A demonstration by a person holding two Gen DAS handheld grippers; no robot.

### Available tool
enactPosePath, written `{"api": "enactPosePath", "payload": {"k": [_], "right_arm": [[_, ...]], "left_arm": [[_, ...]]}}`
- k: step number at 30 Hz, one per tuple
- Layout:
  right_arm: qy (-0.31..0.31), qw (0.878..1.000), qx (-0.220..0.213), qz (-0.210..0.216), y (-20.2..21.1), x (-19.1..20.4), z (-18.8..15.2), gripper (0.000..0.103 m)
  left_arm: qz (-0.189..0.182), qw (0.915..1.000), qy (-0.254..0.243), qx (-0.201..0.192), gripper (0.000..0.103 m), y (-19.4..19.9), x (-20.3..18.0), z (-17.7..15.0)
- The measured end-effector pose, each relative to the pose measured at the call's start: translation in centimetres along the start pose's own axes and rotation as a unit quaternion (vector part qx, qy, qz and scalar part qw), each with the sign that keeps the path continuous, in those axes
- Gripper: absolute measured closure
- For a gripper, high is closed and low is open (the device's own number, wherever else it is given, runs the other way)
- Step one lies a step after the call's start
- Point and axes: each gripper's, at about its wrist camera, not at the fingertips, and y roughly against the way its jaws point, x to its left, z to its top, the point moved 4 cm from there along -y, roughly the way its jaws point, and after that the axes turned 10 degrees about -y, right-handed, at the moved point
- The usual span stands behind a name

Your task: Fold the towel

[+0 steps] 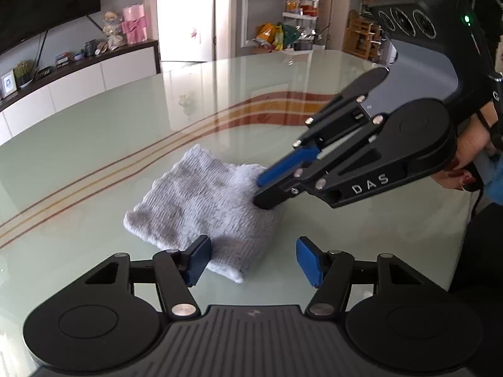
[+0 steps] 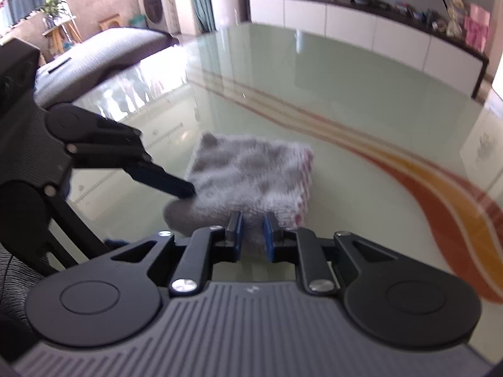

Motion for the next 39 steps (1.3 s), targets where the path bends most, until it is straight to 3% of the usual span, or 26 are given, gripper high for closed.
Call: {"api": "enactPosePath", "payload": {"k": [3, 5, 8, 9, 10, 12, 19, 23, 28, 32, 37, 39], "right_arm": [[-0.007, 1.0, -0.007, 0.001, 0.3, 0.0, -0.1, 0.087], [-0.013, 1.0, -0.016, 0.003, 0.8, 0.1, 0.0, 0.08], [-0.028, 0.998, -0.049, -0.001, 3.0, 0.5, 0.1, 0.041], [-0.032, 0.998, -0.055, -0.004, 3.5, 0.5, 0.1, 0.021], [-0.041, 0.996, -0.072, -0.02, 4.7, 0.8, 0.1, 0.008], [-0.06, 0.992, -0.095, -0.051, 6.5, 1.2, 0.0, 0.002], [-0.15, 0.975, -0.132, -0.1, 10.6, 2.3, -2.8, 0.0], [-0.181, 0.963, -0.163, -0.114, 11.5, 2.5, -5.6, 0.0], [-0.214, 0.956, -0.159, -0.122, 11.2, 2.0, -8.2, 0.0], [-0.216, 0.953, -0.158, -0.143, 11.4, 2.2, -9.1, 0.0], [-0.221, 0.95, -0.178, -0.131, 12.6, 2.8, -10.5, 0.0], [-0.232, 0.948, -0.172, -0.137, 12.6, 2.4, -10.9, 0.0]], "left_arm": [[0.008, 1.0, 0.006, 0.0, 0.039, 0.0, -0.1, 0.0], [0.013, 0.9997, 0.018, -0.003, 0.038, 0.2, -0.1, 0.1], [0.033, 0.9981, 0.052, -0.005, 0.016, 1.0, -0.1, 0.2], [0.047, 0.9965, 0.068, -0.011, 0.011, 1.8, -0.3, 0.2], [0.06, 0.9949, 0.08, -0.016, 0.01, 2.5, -0.7, 0.0], [0.074, 0.9932, 0.087, -0.022, 0.003, 3.5, -1.8, 0.0], [0.15, 0.9824, 0.111, 0.012, 0.001, 5.0, -4.3, -0.2], [0.161, 0.9758, 0.147, 0.013, 0.001, 5.7, -4.9, -0.9], [0.166, 0.9636, 0.21, 0.003, 0.001, 7.0, -5.3, -1.9], [0.173, 0.9583, 0.227, 0.0, 0.001, 7.7, -6.2, -2.2], [0.176, 0.9572, 0.229, -0.015, 0.0, 8.5, -7.2, -2.2], [0.209, 0.9469, 0.239, -0.05, 0.0, 10.0, -7.9, -2.6]]}}
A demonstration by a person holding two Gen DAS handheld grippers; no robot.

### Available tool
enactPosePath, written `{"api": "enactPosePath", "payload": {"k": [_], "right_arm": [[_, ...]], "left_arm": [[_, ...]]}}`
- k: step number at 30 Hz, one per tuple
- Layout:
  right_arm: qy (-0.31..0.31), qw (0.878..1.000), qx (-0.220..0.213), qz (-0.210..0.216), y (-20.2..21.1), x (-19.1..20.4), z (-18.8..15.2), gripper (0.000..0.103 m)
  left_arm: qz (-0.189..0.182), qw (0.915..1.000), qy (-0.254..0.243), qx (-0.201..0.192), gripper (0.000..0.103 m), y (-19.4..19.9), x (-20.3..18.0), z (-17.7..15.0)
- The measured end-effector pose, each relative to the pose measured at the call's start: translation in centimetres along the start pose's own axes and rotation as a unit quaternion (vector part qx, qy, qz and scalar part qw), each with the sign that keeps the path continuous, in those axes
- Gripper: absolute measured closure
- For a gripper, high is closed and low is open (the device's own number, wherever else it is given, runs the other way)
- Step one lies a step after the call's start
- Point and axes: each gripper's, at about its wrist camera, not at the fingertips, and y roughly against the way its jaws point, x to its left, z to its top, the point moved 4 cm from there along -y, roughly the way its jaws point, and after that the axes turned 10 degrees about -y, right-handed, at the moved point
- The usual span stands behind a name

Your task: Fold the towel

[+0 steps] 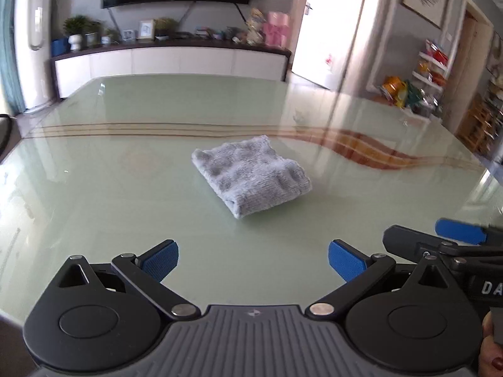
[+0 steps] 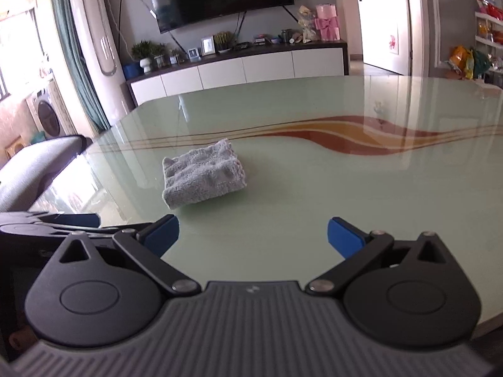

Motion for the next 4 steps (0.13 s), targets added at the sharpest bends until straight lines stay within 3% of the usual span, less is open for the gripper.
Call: {"api": "enactPosePath", "payload": {"k": [1, 4], "right_arm": [[-0.002, 1.0, 0.002, -0.002, -0.05, -0.09, -0.05, 0.0], [-0.002, 1.0, -0.006, 0.0, 0.39, -0.15, -0.1, 0.0]], "left_arm": [[0.005, 0.9997, 0.012, -0.02, 0.0, 0.58, 0.15, -0.14], [0.019, 0.9995, 0.006, -0.025, 0.001, 0.82, 0.43, -0.03]]}}
